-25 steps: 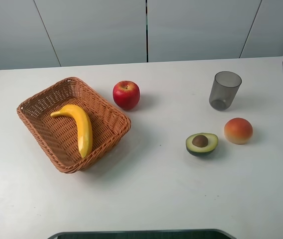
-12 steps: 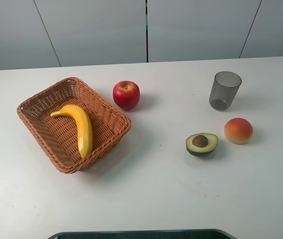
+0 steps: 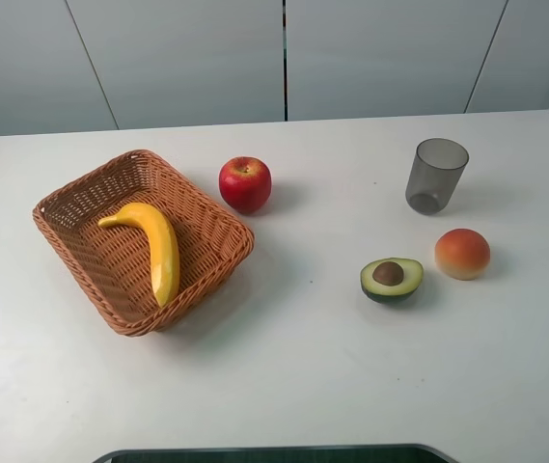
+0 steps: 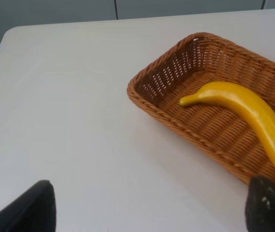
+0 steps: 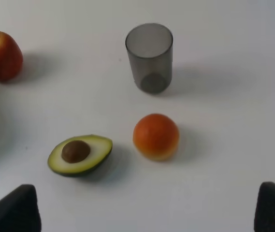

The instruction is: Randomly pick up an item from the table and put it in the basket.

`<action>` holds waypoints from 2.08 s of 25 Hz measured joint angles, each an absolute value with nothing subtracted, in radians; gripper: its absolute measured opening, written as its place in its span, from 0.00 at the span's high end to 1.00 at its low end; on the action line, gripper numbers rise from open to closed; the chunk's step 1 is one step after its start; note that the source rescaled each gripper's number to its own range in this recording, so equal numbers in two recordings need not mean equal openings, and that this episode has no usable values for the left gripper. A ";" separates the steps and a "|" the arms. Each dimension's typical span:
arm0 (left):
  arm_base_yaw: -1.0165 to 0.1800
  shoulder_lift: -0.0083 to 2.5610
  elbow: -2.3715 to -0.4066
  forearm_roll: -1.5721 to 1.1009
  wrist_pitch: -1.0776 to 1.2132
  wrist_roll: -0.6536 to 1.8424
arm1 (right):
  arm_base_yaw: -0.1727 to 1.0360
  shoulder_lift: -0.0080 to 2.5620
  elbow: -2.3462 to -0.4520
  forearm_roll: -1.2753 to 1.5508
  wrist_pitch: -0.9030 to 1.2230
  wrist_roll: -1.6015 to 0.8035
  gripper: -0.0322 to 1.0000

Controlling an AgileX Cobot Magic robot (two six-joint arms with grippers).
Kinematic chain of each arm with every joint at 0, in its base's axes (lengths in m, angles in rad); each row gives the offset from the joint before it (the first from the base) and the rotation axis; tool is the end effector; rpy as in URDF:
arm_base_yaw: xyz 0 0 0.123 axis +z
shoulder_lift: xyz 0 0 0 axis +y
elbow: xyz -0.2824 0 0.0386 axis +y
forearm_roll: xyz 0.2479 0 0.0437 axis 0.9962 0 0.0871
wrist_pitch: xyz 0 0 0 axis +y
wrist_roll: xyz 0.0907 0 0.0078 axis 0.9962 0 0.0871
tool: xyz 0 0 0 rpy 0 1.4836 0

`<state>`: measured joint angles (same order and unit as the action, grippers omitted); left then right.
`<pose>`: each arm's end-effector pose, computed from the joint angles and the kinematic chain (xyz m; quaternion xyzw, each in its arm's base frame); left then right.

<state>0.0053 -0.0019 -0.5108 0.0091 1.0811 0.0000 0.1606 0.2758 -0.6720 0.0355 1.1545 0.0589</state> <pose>-0.0073 0.0007 0.2785 -0.0025 0.8552 0.0059 0.5182 0.0211 0.0064 0.3164 -0.0464 0.8992 0.0653 0.4302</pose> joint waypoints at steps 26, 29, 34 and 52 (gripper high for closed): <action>0.005 -0.002 -0.511 0.012 1.081 0.000 | 0.156 0.000 -0.513 0.019 1.095 0.012 0.08; 0.005 -0.002 -0.511 0.012 1.081 0.000 | 0.105 0.000 -0.513 0.019 1.096 0.012 0.08; 0.005 -0.002 -0.511 0.012 1.081 0.000 | -0.016 0.000 -0.513 0.019 1.096 0.011 0.08; 0.005 -0.002 -0.511 0.012 1.081 0.000 | -0.043 0.000 -0.513 0.019 1.096 0.011 0.08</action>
<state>0.0053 -0.0019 -0.5108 0.0124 1.0811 0.0000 -0.0426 -0.0005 -0.5131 0.0192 1.0963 0.0108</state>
